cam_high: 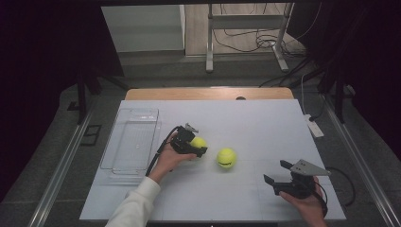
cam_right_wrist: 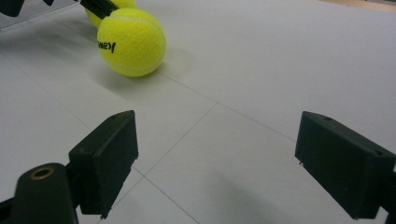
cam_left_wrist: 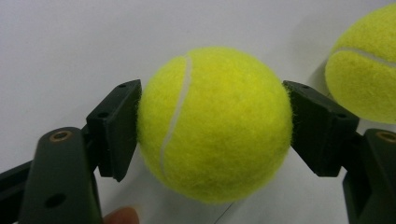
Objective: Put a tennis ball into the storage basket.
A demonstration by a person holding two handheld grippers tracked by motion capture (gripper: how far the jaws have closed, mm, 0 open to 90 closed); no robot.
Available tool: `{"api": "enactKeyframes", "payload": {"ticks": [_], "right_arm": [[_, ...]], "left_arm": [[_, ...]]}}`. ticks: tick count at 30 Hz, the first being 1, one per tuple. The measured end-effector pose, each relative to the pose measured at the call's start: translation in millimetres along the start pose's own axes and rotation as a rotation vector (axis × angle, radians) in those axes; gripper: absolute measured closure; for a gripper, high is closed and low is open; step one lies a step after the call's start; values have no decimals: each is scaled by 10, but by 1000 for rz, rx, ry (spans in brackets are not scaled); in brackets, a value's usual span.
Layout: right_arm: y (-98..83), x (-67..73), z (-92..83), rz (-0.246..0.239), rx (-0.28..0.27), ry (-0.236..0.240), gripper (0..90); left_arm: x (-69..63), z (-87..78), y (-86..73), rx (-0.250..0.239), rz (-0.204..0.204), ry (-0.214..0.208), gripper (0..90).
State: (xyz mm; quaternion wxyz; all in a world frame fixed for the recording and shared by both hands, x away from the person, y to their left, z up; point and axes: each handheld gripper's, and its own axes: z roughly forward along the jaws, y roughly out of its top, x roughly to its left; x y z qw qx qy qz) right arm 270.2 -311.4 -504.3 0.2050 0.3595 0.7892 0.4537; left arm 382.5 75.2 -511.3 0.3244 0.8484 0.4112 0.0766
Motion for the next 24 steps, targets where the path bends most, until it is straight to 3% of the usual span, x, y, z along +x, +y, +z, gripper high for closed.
{"api": "enactKeyframes", "payload": {"ticks": [14,24], "right_arm": [[0,-3,-6,1,-3,1,137],[-2,-5,-13,1,-3,0,137]], "left_arm": [[-16,-92,10,-26,16,6,264],[-33,-255,23,-90,15,-11,265]]}}
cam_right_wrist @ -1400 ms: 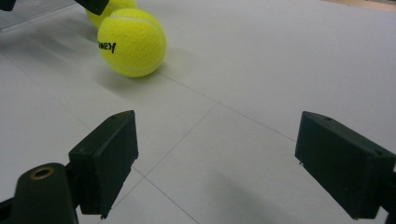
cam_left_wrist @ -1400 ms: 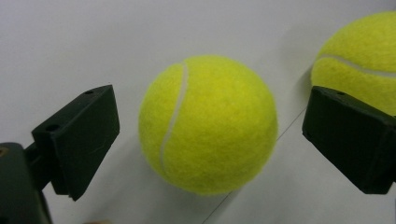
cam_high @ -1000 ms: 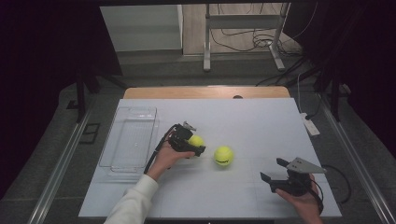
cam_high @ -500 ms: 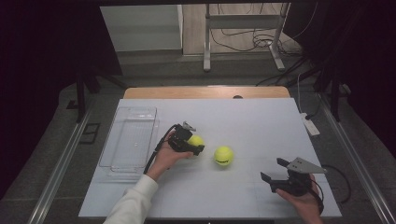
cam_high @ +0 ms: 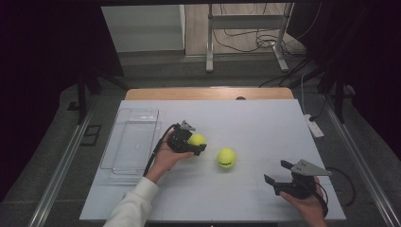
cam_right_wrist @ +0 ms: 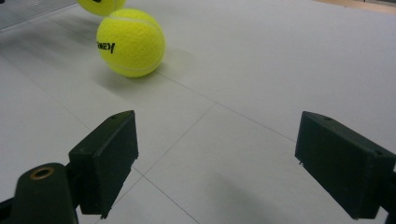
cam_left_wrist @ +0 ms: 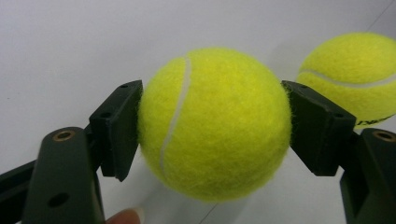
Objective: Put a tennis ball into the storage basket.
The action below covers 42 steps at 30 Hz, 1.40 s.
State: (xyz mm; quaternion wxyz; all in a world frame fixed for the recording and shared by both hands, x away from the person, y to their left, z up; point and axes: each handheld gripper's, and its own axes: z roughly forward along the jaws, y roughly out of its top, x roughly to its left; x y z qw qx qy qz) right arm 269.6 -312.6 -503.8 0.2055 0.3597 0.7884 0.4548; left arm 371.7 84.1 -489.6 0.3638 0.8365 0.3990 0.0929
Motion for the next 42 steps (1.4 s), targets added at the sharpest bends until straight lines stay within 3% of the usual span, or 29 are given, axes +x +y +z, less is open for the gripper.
{"api": "enactKeyframes", "payload": {"ticks": [28,42], "right_arm": [[3,10,-2,-4,-2,-3,137],[2,12,-2,-3,-1,-3,137]], "left_arm": [[-92,-412,91,-141,19,1,265],[-94,-544,115,-181,19,5,265]]}}
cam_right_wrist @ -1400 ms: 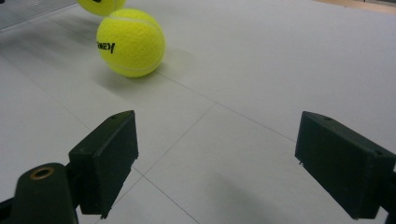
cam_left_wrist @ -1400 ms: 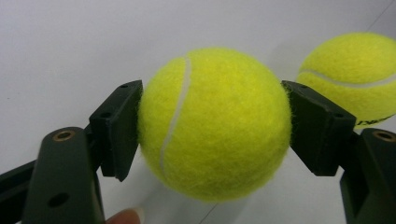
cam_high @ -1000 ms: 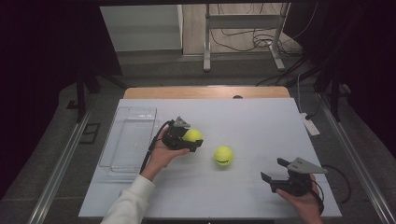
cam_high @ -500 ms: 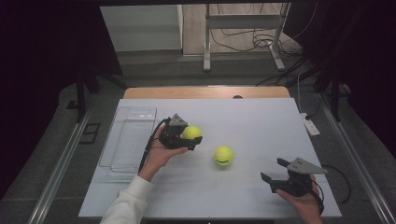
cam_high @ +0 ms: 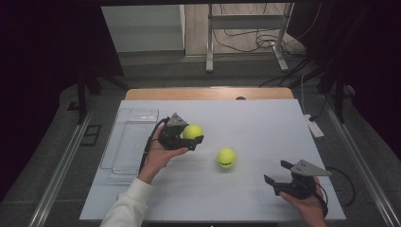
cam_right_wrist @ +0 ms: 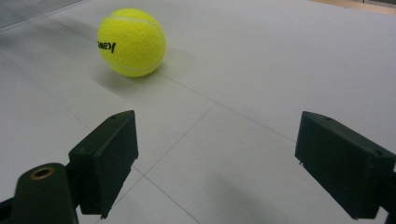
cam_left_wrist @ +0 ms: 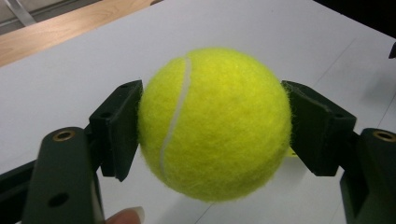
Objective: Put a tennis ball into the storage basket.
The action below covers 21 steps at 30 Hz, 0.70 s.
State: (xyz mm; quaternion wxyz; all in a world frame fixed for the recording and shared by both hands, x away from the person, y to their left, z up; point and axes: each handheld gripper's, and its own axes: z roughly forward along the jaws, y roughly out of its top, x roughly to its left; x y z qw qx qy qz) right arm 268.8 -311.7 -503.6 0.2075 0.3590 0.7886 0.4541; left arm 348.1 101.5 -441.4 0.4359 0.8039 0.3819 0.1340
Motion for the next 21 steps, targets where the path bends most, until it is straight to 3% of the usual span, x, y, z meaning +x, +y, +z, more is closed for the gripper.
{"api": "enactKeyframes", "payload": {"ticks": [21], "right_arm": [[-2,1,6,-3,7,0,137]], "left_arm": [[53,-145,23,-40,-12,17,265]]}}
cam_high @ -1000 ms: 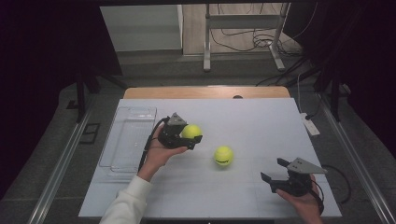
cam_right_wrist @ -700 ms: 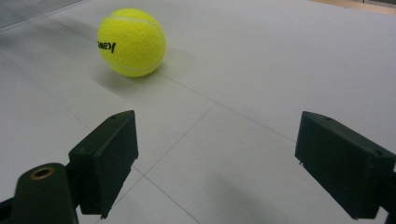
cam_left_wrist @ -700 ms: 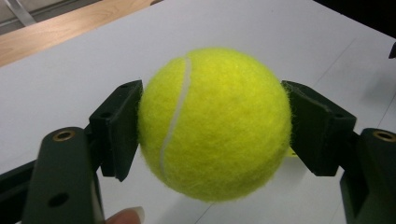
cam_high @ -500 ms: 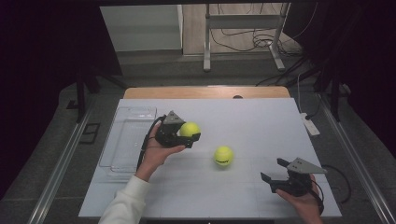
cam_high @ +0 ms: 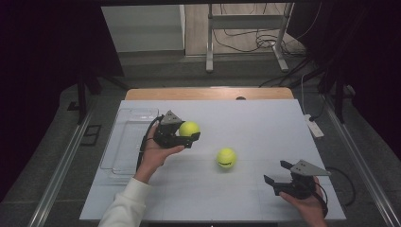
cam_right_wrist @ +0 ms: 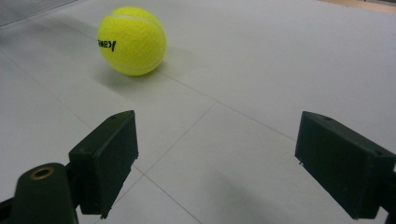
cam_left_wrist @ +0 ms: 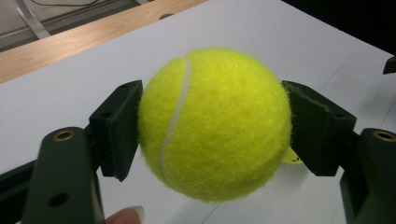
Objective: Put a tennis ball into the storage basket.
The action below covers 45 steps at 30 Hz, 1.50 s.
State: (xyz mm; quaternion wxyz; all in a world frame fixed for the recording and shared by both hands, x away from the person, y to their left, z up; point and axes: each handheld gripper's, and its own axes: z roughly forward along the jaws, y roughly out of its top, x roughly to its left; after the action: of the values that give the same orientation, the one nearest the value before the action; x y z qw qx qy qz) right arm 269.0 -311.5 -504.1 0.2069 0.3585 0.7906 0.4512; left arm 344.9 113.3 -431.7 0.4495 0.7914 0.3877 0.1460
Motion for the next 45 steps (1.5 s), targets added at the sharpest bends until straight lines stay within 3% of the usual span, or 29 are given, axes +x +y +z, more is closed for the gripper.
{"api": "enactKeyframes", "payload": {"ticks": [29,45], "right_arm": [[0,-4,-7,2,-5,1,137],[3,5,-6,0,-6,0,137]], "left_arm": [[120,-179,13,-52,-27,32,265],[236,-269,-10,-67,-59,79,265]]}}
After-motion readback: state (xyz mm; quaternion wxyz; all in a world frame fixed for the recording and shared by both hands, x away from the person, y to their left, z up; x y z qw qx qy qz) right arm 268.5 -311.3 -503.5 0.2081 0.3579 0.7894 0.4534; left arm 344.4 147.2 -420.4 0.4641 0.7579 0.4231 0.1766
